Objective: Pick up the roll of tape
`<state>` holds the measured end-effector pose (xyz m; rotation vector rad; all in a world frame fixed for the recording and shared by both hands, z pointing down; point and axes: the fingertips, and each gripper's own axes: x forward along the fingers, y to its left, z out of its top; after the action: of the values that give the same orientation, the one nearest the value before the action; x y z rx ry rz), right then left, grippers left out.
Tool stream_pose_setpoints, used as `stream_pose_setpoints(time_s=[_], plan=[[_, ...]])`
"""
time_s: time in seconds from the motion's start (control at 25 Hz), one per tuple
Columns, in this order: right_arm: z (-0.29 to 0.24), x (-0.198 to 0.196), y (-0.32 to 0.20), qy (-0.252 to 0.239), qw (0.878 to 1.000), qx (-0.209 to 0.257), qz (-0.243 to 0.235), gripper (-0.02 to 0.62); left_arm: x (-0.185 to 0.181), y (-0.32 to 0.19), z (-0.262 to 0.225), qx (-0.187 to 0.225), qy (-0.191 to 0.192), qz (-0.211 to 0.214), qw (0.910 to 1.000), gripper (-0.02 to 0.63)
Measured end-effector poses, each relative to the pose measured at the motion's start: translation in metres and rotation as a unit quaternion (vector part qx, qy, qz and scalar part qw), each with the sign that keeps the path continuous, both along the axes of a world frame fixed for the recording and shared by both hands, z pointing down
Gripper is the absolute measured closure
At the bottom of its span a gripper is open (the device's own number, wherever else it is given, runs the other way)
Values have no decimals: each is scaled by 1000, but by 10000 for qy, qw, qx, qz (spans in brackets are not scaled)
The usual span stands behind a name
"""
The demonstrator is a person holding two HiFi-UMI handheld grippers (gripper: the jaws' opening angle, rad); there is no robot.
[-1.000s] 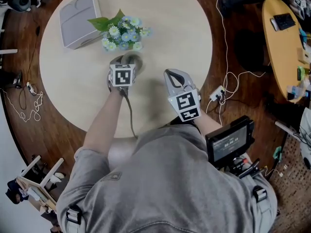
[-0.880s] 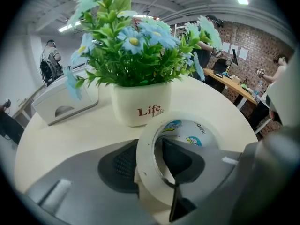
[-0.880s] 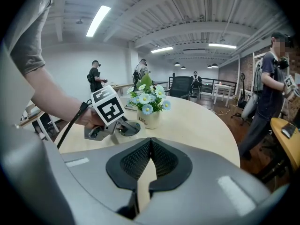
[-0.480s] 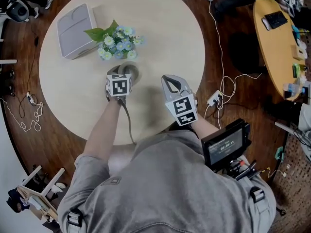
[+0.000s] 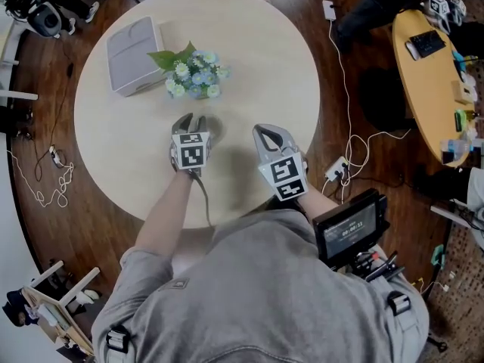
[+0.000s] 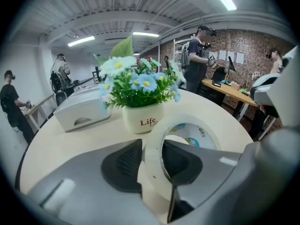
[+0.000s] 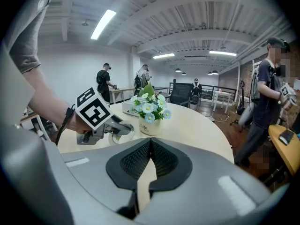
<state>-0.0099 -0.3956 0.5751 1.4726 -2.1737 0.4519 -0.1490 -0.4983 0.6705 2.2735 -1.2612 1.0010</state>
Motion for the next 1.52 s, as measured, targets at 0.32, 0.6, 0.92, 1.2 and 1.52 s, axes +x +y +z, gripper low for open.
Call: stream_pose_setpoints(time_s=[0.32, 0.6, 0.92, 1.2, 1.52], plan=[[-21, -19, 13, 48, 9997, 228, -115, 581, -17, 24, -38, 438, 205, -74, 9988, 489], [-36, -21, 26, 63, 9990, 415, -120, 581, -23, 53, -57, 668, 407, -110, 9969, 489], [-59, -14, 48, -27, 9962, 742, -454, 581, -15, 96, -92, 984, 646, -480, 9919, 491], [-77, 13, 90, -88, 9923, 988, -742, 581, 7, 154, -116, 1215, 810, -861, 9855, 491], [-90, 34, 142, -218, 9867, 1161, -1114, 581, 31, 223, -137, 1442, 807, -1185, 9791, 491]])
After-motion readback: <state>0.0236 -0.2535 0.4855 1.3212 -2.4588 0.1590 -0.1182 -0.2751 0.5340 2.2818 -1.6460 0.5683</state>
